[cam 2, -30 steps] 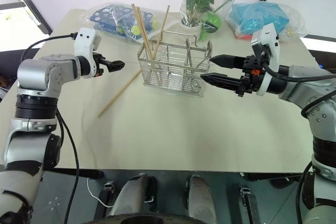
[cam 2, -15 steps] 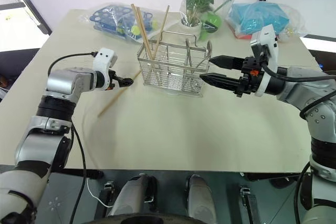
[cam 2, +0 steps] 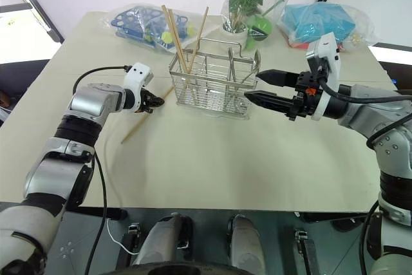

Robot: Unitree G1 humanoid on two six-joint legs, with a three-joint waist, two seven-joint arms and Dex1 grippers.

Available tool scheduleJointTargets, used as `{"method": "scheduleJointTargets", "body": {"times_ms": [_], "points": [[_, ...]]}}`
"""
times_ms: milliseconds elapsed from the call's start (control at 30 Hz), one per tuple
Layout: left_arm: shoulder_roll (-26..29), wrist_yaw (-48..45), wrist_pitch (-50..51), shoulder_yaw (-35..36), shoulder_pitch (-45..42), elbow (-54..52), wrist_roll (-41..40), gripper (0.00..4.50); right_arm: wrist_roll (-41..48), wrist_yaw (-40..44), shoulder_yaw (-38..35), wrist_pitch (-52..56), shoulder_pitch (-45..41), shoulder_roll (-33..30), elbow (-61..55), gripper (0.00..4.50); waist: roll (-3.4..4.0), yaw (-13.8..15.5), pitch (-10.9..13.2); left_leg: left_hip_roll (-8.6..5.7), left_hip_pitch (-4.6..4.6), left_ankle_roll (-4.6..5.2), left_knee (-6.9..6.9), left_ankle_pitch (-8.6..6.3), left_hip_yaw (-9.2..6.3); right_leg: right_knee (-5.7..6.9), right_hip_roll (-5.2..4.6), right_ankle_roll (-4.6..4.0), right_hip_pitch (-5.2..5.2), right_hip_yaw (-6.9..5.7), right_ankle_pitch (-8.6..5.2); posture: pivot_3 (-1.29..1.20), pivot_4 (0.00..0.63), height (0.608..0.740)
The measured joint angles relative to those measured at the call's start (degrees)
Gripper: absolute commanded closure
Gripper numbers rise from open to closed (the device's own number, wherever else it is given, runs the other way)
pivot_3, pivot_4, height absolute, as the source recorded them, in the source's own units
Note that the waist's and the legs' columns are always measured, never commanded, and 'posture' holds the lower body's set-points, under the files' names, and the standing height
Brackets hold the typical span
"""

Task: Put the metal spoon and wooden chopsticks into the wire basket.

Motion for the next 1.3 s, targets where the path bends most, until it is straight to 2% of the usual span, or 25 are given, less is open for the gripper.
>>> {"method": "scheduleJointTargets", "body": {"times_ms": [200, 300, 367, 467, 500, 533, 600, 700, 867, 1033, 1167, 1300], "points": [[-0.1, -0.3, -0.7, 0.3, 0.0, 0.2, 1.0, 4.46, 0.0, 0.2, 0.0, 0.0, 0.2, 0.0, -0.2, 1.10, 0.00, -0.1, 0.0, 0.00, 0.00, 0.00, 0.00, 0.00, 0.00, 0.01, 0.00, 0.00, 0.00, 0.00, 0.00, 0.00, 0.150, 0.720], [-0.8, 4.2, -2.9, 2.4, 0.0, 1.6, 1.3, 4.46, 0.0, 0.3, 0.0, 0.0, 0.2, -0.1, -0.2, 1.10, 0.00, -0.1, 0.0, 0.01, 0.00, 0.00, 0.00, 0.00, -0.02, 0.02, 0.00, 0.00, -0.01, 0.00, 0.00, 0.00, 0.150, 0.720], [-1.6, 10.1, -6.1, 7.1, -0.1, 3.3, 0.8, 4.46, 0.0, 0.2, 0.0, 0.0, 0.2, -0.1, -0.2, 1.10, -0.02, -0.1, 0.0, 0.02, -0.03, 0.00, 0.00, 0.00, -0.03, 0.03, -0.02, 0.00, -0.05, 0.00, 0.00, 0.00, 0.150, 0.720], [-3.1, 20.6, -16.8, 20.2, -3.5, 4.7, -4.1, 4.46, 0.0, 0.1, 0.0, 0.1, 0.2, -0.1, -0.2, 1.10, -0.15, -0.1, 0.1, 0.02, -0.11, 0.00, 0.02, 0.00, -0.04, 0.06, -0.18, 0.01, -0.14, 0.00, 0.01, 0.00, 0.150, 0.720], [-3.3, 21.9, -18.5, 22.3, -4.8, 4.6, -5.2, 4.46, 0.0, 0.0, 0.0, 0.1, 0.2, -0.1, -0.2, 1.10, -0.18, -0.1, 0.1, 0.02, -0.12, 0.00, 0.02, 0.00, -0.04, 0.06, -0.22, 0.01, -0.14, -0.01, 0.01, 0.00, 0.150, 0.720], [-4.1, 24.4, -22.1, 27.3, -7.5, 3.8, -8.5, 4.46, 0.0, 0.0, 0.0, 0.2, 0.2, -0.1, -0.2, 1.10, -0.18, 0.0, 0.1, -0.02, -0.13, 0.00, 0.02, 0.00, -0.04, 0.05, -0.26, 0.01, -0.13, -0.03, 0.02, 0.00, 0.150, 0.720], [-4.8, 26.9, -25.6, 34.3, -12.8, 1.0, -14.2, 4.46, 0.0, -0.2, 0.0, 0.3, 0.2, -0.1, -0.3, 1.10, -0.18, 0.0, 0.1, -0.10, -0.12, 0.00, 0.04, 0.00, 0.02, 0.02, -0.28, 0.02, -0.09, -0.03, 0.02, 0.00, 0.150, 0.720], [-6.8, 26.6, -26.3, 39.8, -19.1, -4.8, -22.8, 4.46, 0.2, -0.4, -0.1, 0.7, 0.2, -0.1, -0.3, 1.10, -0.17, 0.1, 0.1, -0.16, -0.07, 0.00, 0.13, 0.00, 0.12, -0.04, -0.30, 0.13, 0.04, -0.05, 0.08, 0.00, 0.150, 0.720], [-12.4, 24.9, -24.1, 39.7, -21.0, -10.6, -30.0, 4.46, 0.7, -0.5, -0.1, 1.0, 0.2, 0.0, -0.4, 1.10, -0.17, 0.0, 0.1, -0.16, 0.04, 0.15, 0.32, -0.09, 0.11, -0.09, -0.26, 0.26, 0.27, -0.07, 0.15, 0.00, 0.150, 0.720], [-17.6, 22.7, -23.7, 33.2, -16.0, -14.0, -30.1, 4.46, 1.3, -1.2, -0.1, 1.3, 0.2, 0.0, -0.4, 1.10, -0.17, -0.1, 0.1, -0.13, 0.04, 0.15, 0.32, -0.09, 0.11, -0.09, -0.19, 0.27, 0.25, -0.06, 0.15, 0.00, 0.150, 0.720], [-19.3, 21.3, -26.4, 28.0, -11.0, -14.0, -26.5, 4.46, 2.2, -2.1, -0.9, 1.4, 0.4, 0.0, -1.4, 1.10, -0.17, -0.1, 0.1, -0.11, 0.03, 0.15, 0.31, -0.09, 0.12, -0.09, -0.16, 0.27, 0.23, -0.06, 0.15, 0.00, 0.150, 0.720], [-19.8, 19.9, -32.6, 25.0, -10.3, -10.5, -22.1, 4.46, 3.5, -3.3, -2.3, 2.2, 0.7, 0.0, -2.4, 1.10, -0.17, -0.1, 0.1, -0.10, 0.02, 0.23, 0.32, -0.14, 0.13, -0.12, -0.16, 0.27, 0.23, -0.06, 0.15, 0.00, 0.150, 0.720]]}}
